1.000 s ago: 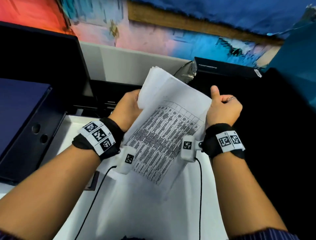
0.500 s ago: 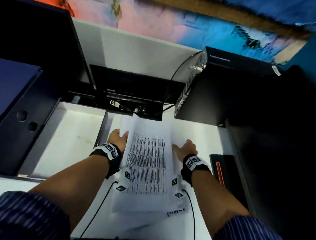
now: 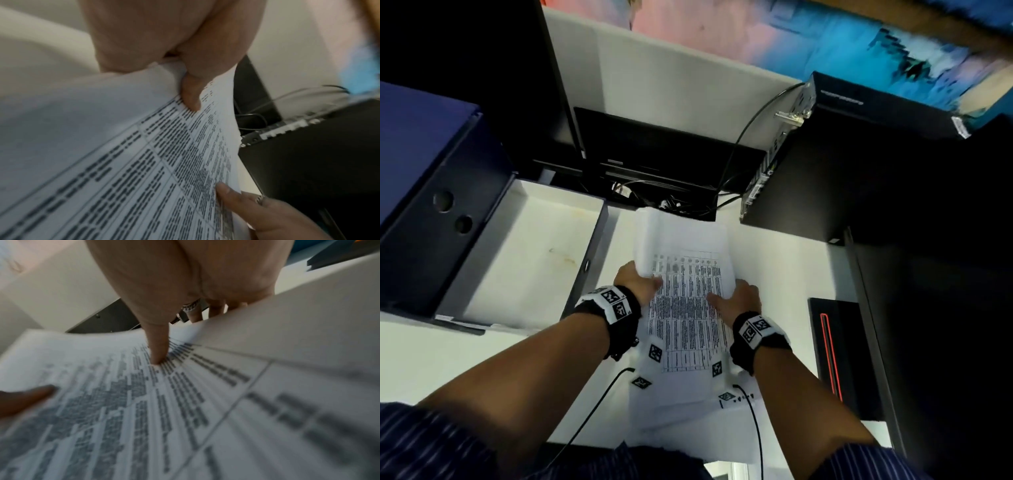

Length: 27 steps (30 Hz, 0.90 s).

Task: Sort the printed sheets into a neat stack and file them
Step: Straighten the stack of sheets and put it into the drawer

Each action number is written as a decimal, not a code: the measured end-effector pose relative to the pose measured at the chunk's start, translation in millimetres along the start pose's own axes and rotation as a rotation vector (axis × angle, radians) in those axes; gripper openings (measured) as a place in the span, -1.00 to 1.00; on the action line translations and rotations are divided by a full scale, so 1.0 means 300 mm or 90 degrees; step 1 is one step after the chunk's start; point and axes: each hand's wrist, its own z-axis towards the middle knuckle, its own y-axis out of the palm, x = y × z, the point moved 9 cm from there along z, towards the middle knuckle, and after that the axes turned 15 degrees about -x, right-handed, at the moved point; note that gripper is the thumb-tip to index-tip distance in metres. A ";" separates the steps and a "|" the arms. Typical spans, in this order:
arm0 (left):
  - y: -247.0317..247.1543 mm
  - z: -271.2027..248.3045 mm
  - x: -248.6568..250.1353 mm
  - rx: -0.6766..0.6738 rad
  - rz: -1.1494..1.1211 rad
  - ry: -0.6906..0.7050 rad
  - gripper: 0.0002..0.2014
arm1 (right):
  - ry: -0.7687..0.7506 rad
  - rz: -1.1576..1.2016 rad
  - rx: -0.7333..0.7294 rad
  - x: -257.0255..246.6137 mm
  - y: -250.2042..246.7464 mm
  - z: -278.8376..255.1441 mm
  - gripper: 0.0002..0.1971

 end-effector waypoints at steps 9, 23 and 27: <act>-0.174 -0.230 0.385 -0.055 -0.211 0.392 -0.64 | -0.351 0.393 0.063 -0.262 -0.382 -0.272 -0.52; -0.204 -0.398 0.529 0.058 -0.105 0.642 -0.48 | -0.582 0.554 0.283 -0.397 -0.458 -0.606 -0.53; -0.265 -0.475 0.576 0.149 -0.149 0.718 -0.54 | -0.602 0.484 0.370 -0.433 -0.514 -0.672 -0.81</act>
